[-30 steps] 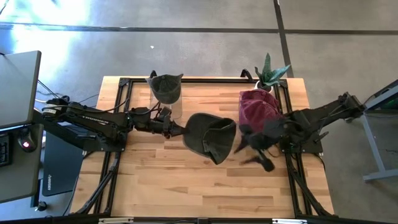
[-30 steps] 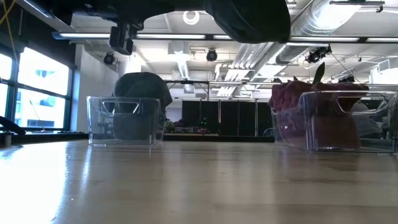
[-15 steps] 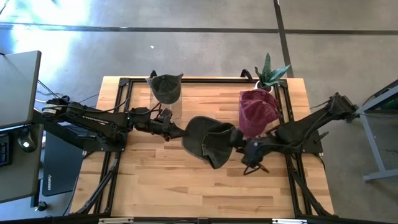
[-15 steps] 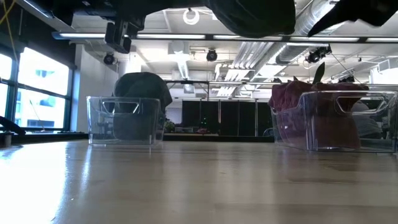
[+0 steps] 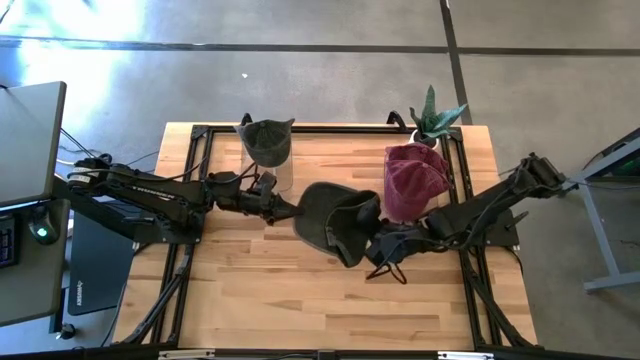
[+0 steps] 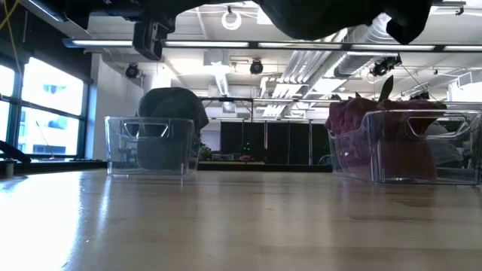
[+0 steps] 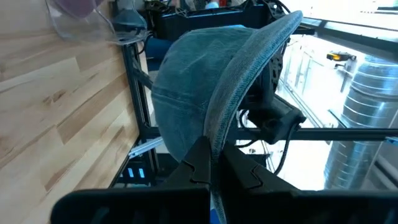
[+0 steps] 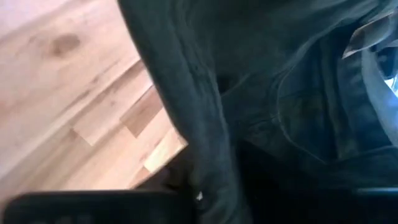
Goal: Pick & Place hat
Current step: Put the green cap into the left transparent bin
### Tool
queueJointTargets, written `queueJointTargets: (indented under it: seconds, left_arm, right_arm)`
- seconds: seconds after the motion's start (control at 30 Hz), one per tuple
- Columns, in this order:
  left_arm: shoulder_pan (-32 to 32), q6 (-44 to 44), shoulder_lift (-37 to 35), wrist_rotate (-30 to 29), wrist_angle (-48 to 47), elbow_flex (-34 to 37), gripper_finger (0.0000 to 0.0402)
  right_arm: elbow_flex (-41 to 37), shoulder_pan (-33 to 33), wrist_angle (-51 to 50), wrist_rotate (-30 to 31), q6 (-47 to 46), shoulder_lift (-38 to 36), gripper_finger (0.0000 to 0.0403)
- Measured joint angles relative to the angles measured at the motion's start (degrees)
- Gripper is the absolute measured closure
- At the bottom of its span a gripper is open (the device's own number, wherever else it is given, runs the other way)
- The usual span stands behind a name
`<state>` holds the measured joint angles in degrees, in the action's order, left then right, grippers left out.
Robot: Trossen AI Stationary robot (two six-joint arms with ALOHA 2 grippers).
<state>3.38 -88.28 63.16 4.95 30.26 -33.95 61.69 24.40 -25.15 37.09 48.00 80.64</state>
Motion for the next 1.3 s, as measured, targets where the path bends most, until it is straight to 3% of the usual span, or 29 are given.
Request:
queueJointTargets:
  seconds: [0.1,0.3,0.47,0.57,0.63,0.73,0.87,0.97,1.13,1.23,1.3]
  left_arm:
    - [0.0,0.6,0.0,-0.5,-0.5,0.0,0.0399]
    - [-3.2,5.7,0.0,0.4,-4.9,-0.1,0.0361]
    - [-9.6,10.8,0.0,10.6,-12.6,-0.1,0.0294]
    - [-14.1,14.2,0.0,17.9,-14.6,-0.1,0.0268]
    - [-15.6,15.7,-1.1,19.9,-15.8,-1.0,0.0264]
    - [-15.8,20.4,-3.2,20.0,-19.2,-7.4,0.0275]
    - [-15.5,31.6,-4.5,19.3,-37.0,-22.3,0.0304]
    - [-13.0,41.9,-3.9,12.8,-57.5,-37.4,0.033]
    - [-6.6,48.8,-0.3,-8.4,-88.8,-59.6,0.0365]
    - [-2.1,45.8,0.4,-18.3,-100.4,-66.2,0.0379]
    - [0.4,43.4,0.6,-22.7,-102.7,-67.4,0.0385]
  right_arm:
    - [0.0,0.0,-1.0,-4.0,-2.6,-1.4,0.0384]
    - [3.1,0.0,-10.0,-16.3,-15.6,-4.2,0.0387]
    - [12.2,-2.0,-18.0,-27.8,-26.7,-4.6,0.0389]
    - [17.1,-6.9,-20.8,-37.5,-35.0,-4.5,0.0394]
    - [20.0,-10.7,-21.8,-42.9,-39.4,-4.5,0.0395]
    - [23.4,-15.6,-21.9,-45.2,-44.8,-4.5,0.0391]
    - [27.1,-20.5,-19.7,-47.3,-46.0,-3.1,0.0395]
    - [30.3,-23.4,-18.7,-46.7,-42.1,0.0,0.0394]
    - [37.7,-28.4,-15.9,-45.8,-32.3,8.5,0.0395]
    - [42.7,-31.2,-14.3,-42.7,-25.5,14.6,0.0395]
    - [45.9,-32.8,-13.3,-40.2,-21.1,18.4,0.0392]
